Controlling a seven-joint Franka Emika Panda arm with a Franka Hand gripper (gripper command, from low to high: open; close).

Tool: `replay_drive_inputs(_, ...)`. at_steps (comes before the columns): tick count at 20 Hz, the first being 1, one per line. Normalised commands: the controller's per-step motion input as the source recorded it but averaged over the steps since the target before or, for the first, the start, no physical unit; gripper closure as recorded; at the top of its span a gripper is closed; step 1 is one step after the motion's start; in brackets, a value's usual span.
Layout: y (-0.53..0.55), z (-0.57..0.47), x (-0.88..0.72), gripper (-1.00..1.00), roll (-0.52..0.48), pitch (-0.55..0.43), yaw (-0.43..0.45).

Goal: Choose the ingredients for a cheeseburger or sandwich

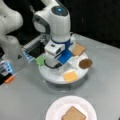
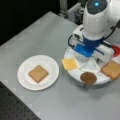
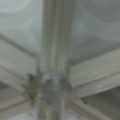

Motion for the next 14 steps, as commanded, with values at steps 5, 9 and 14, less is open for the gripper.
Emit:
replay_drive_inputs(5, 0.04, -0.12, -0.08, -1.00, -0.133, -0.122, 0.025)
replay_drive_inputs(9, 0.04, -0.11, -0.08, -1.00, -0.133, -0.120, 0.043)
replay_drive_inputs(14, 0.03, -0.10, -0.10, -1.00, -0.114, -0.124, 0.124)
